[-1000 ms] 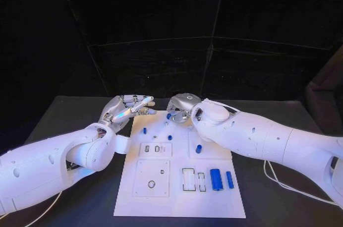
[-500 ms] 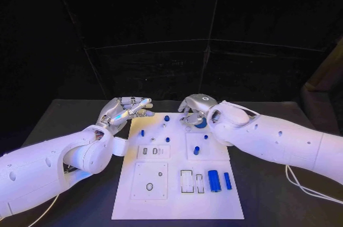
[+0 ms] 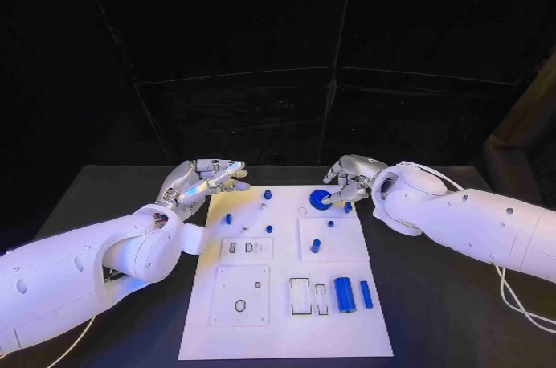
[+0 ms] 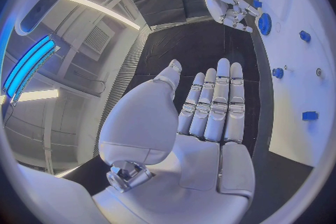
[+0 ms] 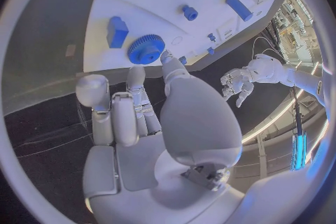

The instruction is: Assemble the parts on the task board

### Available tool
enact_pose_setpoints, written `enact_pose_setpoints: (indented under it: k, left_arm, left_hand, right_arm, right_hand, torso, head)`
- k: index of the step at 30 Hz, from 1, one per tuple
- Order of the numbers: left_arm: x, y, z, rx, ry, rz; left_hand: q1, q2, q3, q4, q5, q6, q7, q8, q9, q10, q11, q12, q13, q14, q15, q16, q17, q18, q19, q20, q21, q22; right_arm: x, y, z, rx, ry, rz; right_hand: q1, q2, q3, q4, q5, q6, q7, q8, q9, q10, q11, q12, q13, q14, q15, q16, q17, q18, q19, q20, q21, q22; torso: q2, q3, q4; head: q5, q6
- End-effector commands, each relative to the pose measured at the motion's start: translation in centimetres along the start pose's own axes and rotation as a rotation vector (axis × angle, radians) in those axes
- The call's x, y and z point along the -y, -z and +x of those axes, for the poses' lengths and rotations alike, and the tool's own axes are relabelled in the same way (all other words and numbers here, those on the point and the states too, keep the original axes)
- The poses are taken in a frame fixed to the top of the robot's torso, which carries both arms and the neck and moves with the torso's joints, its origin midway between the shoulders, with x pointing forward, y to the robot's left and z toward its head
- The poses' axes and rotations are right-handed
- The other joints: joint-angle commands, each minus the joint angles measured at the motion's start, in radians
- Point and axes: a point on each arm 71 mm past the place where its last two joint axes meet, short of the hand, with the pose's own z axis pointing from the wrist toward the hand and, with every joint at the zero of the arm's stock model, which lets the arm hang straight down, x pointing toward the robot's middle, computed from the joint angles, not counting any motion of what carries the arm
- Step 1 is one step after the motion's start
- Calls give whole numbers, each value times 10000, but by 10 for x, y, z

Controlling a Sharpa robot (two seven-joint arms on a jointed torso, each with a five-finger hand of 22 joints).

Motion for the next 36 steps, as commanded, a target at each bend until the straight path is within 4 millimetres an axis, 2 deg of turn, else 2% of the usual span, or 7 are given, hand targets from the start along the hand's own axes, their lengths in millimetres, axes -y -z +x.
enact_pose_setpoints:
  k: [1,4,5,12,22,28,36]
  left_arm:
    - [0,-1,2,-201,36,55]
    - [-1,-1,2,-201,32,37]
    - [-1,-1,2,-200,30,31]
    - [-2,-1,1,-187,16,-3]
    - [-3,-1,0,-193,15,-35]
    - [-3,-1,-1,-200,16,-57]
    - [-3,-1,-2,-186,5,-97]
  left_hand:
    - [42,83,15,-62,24,-2,45,-41,-14,19,67,-44,-12,-78,18,-56,17,63,-13,53,-58,-11]
    - [43,85,17,-63,24,-1,44,-41,-14,19,67,-44,-12,-78,18,-57,17,63,-13,54,-59,-12]
    - [47,91,20,-68,25,-1,44,-44,-14,20,67,-47,-12,-78,19,-61,19,64,-14,55,-61,-14]
    - [58,105,29,-80,25,0,46,-51,-13,20,67,-56,-11,-78,19,-71,24,66,-11,56,-66,-18]
    - [58,105,29,-80,25,0,46,-51,-13,20,67,-56,-11,-78,19,-71,24,66,-11,56,-66,-18]
    - [66,120,38,-91,25,0,46,-58,-13,21,68,-64,-10,-79,19,-82,29,67,-6,57,-70,-21]
    - [66,120,38,-91,25,0,46,-58,-13,21,68,-64,-10,-79,19,-82,29,67,-6,57,-70,-21]
  right_arm:
    - [2,-1,6,-964,-178,508]
    - [-2,-3,9,-1167,-111,510]
    - [-3,-4,9,-1179,-62,483]
    - [-15,-8,9,-836,539,233]
    - [-18,-10,8,-525,1000,186]
    - [-18,-10,8,-548,1077,193]
    - [-16,-8,7,-516,1112,129]
  right_hand:
    - [186,42,-62,197,30,-89,15,85,4,625,34,1538,1706,565,53,209,369,-242,179,8,224,338]
    - [316,65,-138,357,22,-136,30,174,2,975,65,2652,2973,593,89,352,619,-276,264,29,395,584]
    - [342,73,-149,384,22,-151,31,187,1,1052,77,2849,3205,597,98,373,657,-281,279,32,427,632]
    - [485,176,-139,439,106,-82,13,324,17,1372,82,3568,4057,611,95,455,802,-310,320,52,550,806]
    - [666,412,-10,335,77,57,-29,461,30,1547,46,3908,4487,629,71,524,930,-336,375,35,669,982]
    - [863,636,214,157,-111,243,-76,586,40,1681,-1,4117,4773,639,36,564,1004,-356,413,6,757,1109]
    - [933,650,290,66,-132,255,-81,595,28,1706,-8,4161,4844,644,28,581,1039,-365,426,-3,788,1157]
  torso:
    - [21,-3,11]
    - [26,5,17]
    - [26,-6,23]
    - [13,-24,31]
    - [16,-23,27]
    - [17,-20,29]
    - [16,-17,24]
  head:
    - [-33,-15]
    - [-59,-40]
    - [-63,-48]
    - [-91,-108]
    - [-101,-167]
    - [-88,-207]
    - [-89,-228]
